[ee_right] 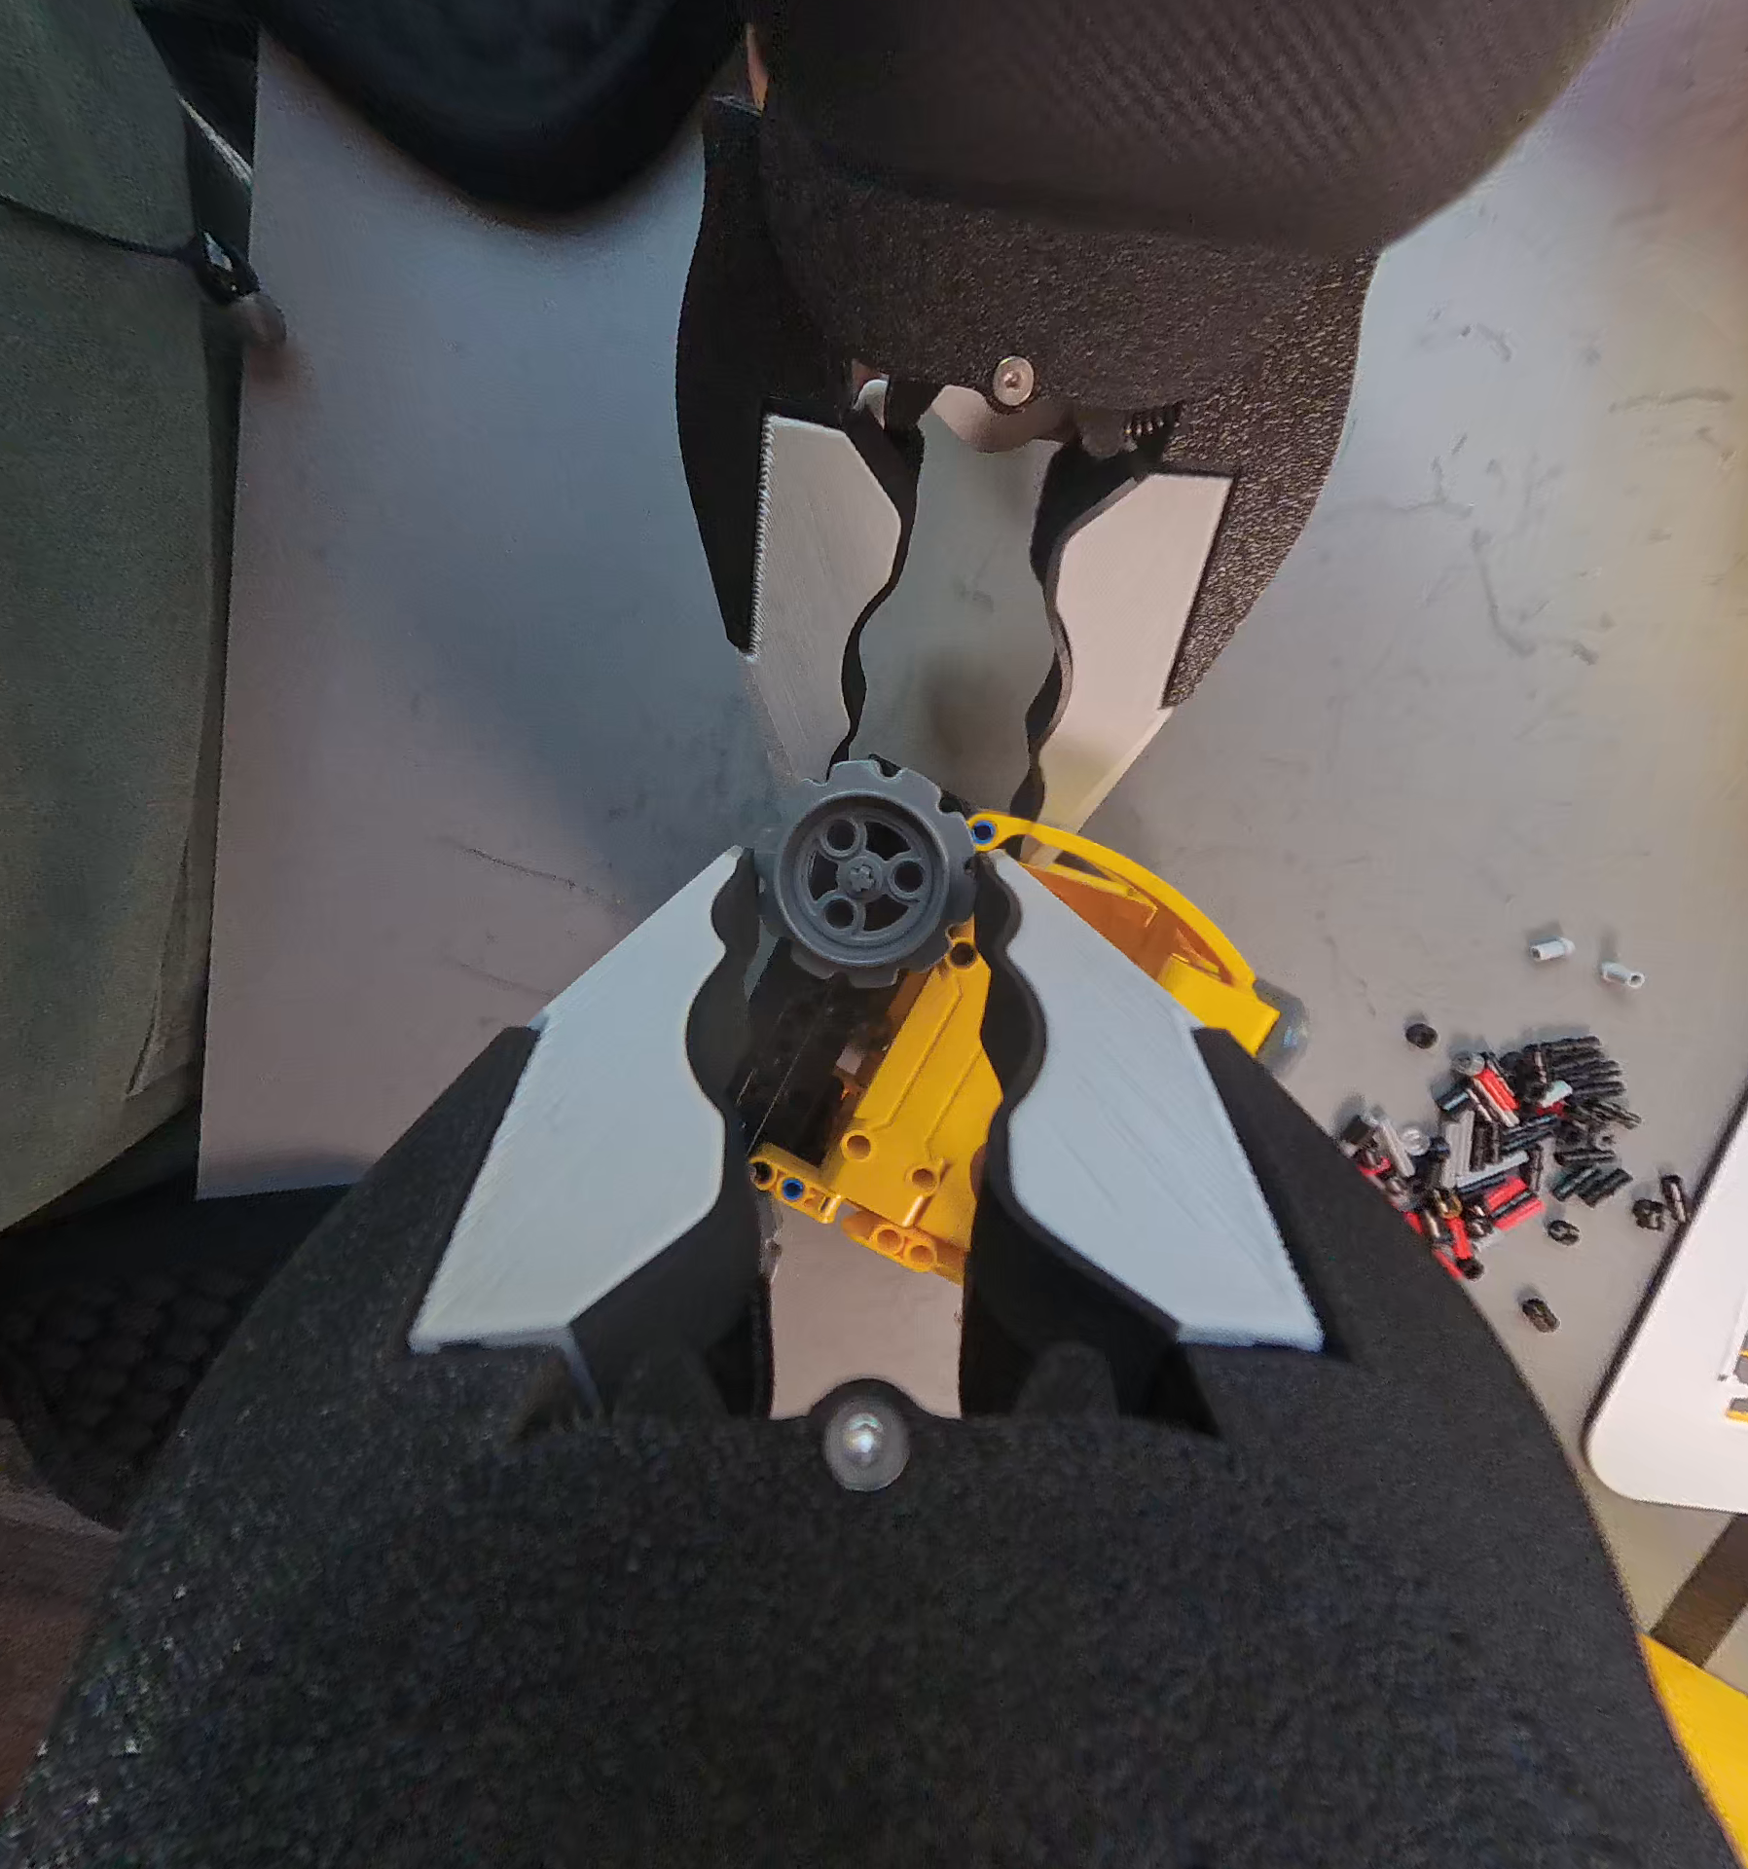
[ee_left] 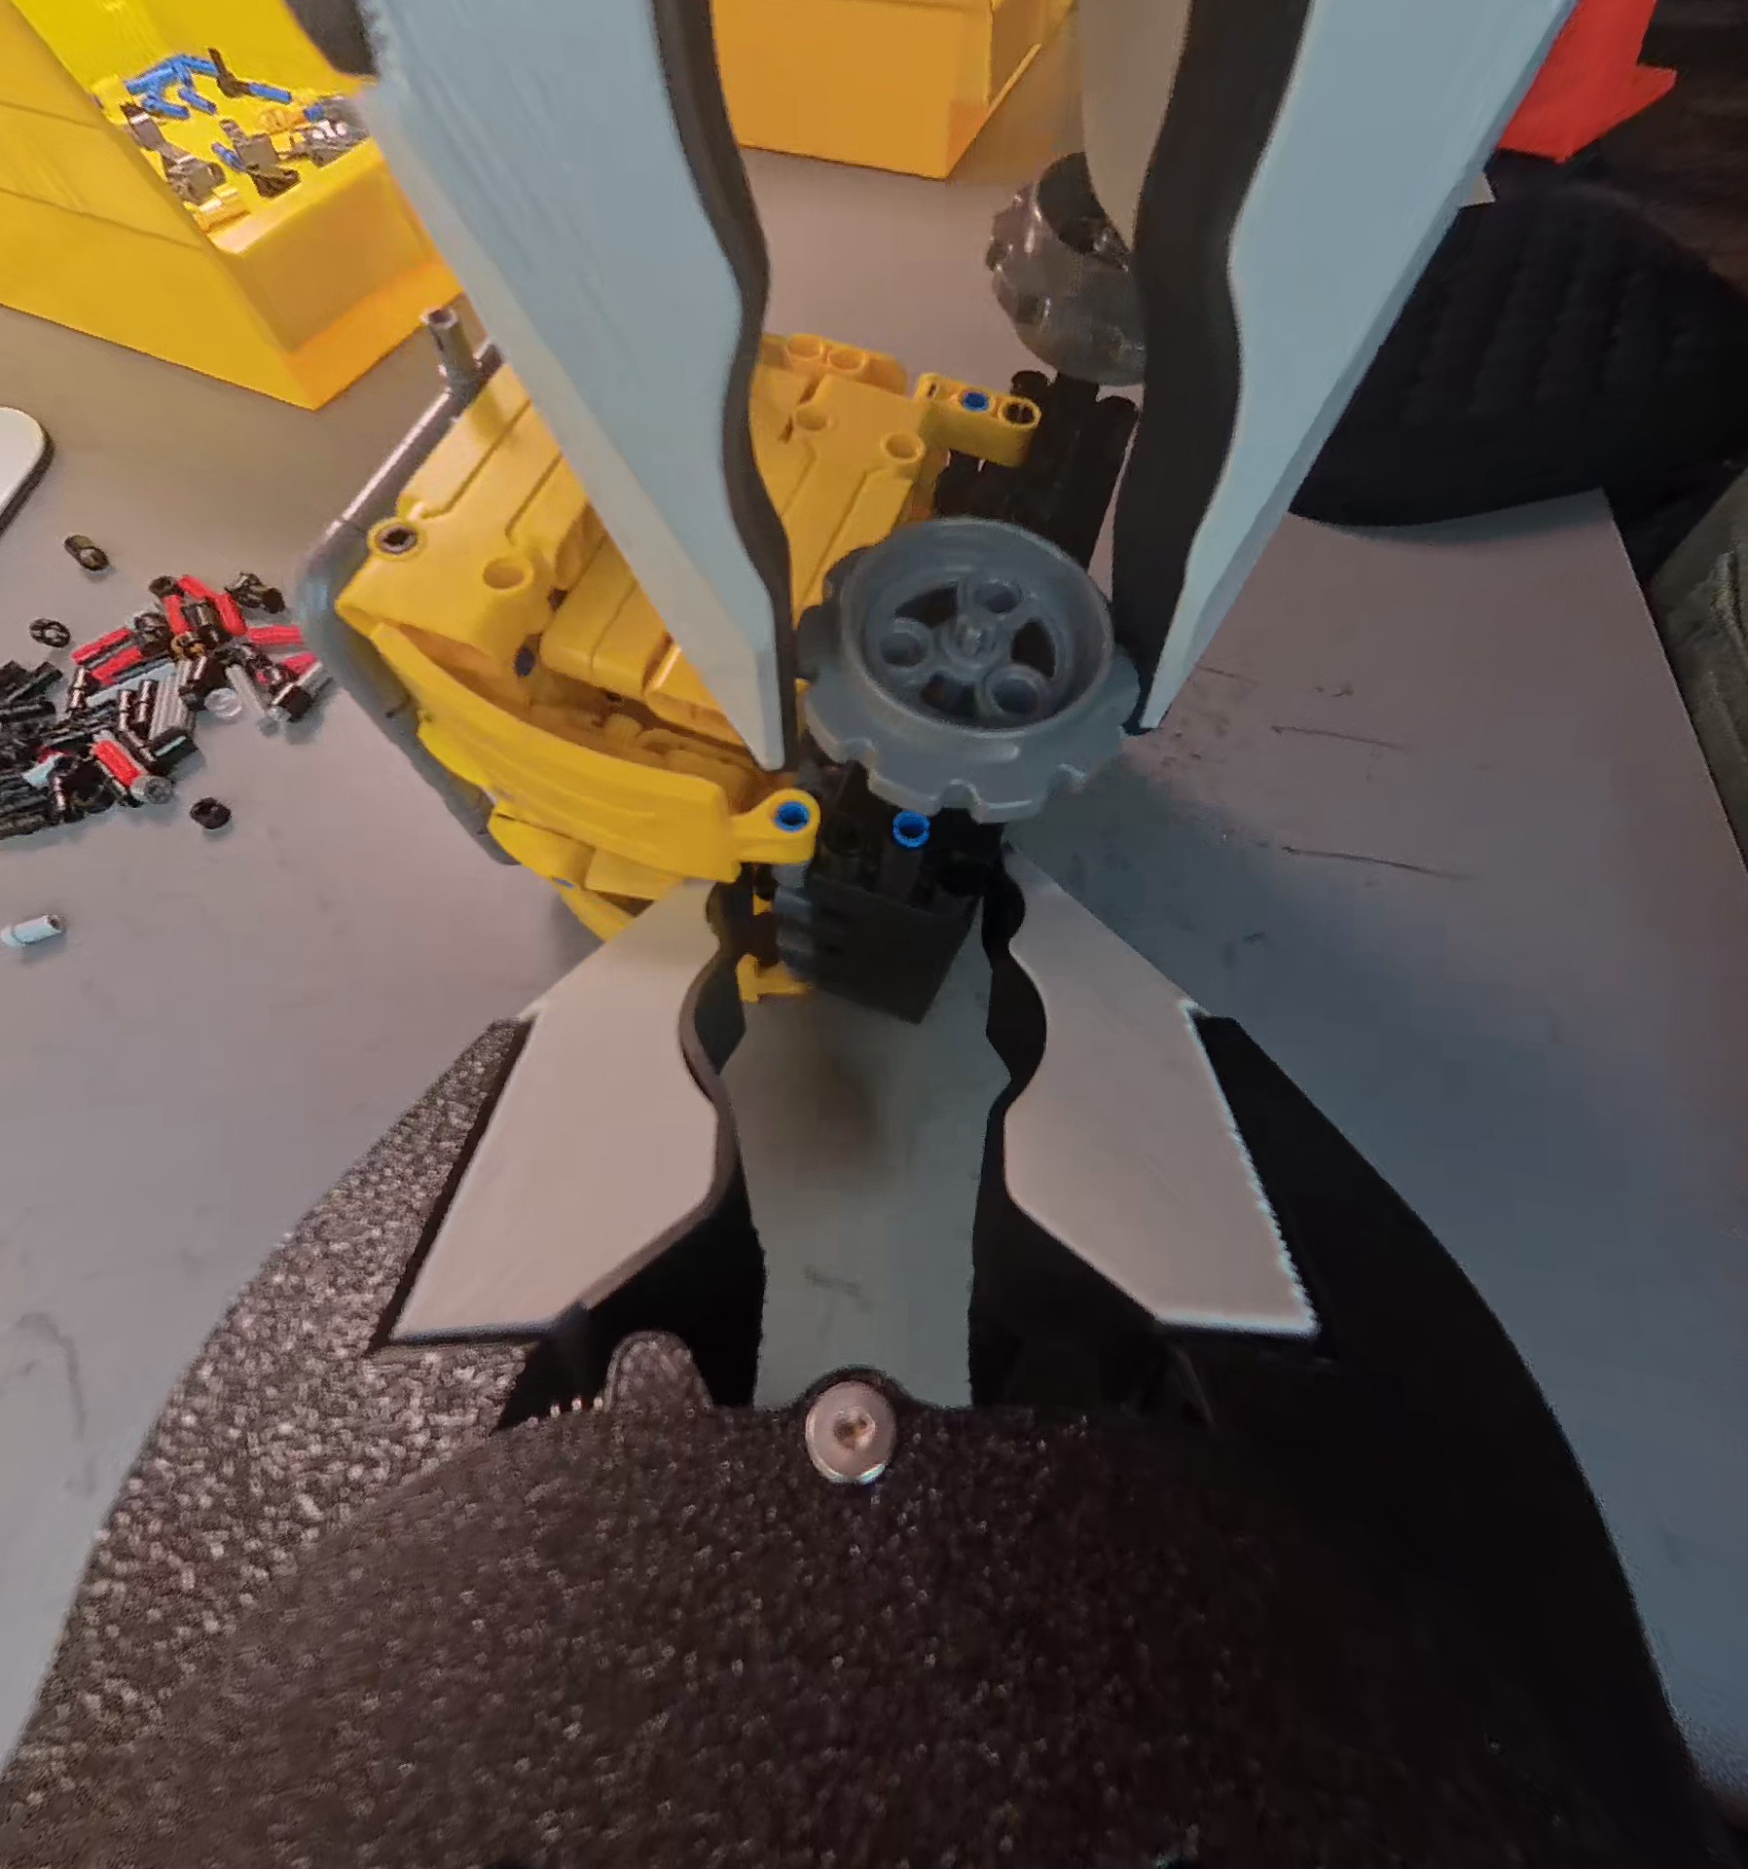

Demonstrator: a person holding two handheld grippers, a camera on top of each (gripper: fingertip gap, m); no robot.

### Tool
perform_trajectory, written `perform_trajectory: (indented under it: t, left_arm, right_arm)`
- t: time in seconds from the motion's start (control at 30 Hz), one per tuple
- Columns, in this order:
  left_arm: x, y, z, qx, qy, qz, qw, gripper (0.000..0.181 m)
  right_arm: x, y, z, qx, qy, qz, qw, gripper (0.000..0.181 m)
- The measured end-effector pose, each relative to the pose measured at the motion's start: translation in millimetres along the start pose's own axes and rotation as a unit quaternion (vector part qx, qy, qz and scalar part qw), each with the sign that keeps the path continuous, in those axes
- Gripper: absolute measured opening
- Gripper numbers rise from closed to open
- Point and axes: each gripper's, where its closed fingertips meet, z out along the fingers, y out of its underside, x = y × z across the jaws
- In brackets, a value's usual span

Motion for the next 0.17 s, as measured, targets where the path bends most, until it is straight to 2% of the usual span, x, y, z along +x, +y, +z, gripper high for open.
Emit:
perform_trajectory:
  t: [0.17]
  left_arm:
    - [-0.3,-1.6,3.0,-0.001,0.003,-0.007,1.0,0.043]
  right_arm:
    - [0.2,5.1,-0.8,-0.018,0.03,0.014,0.999,0.043]
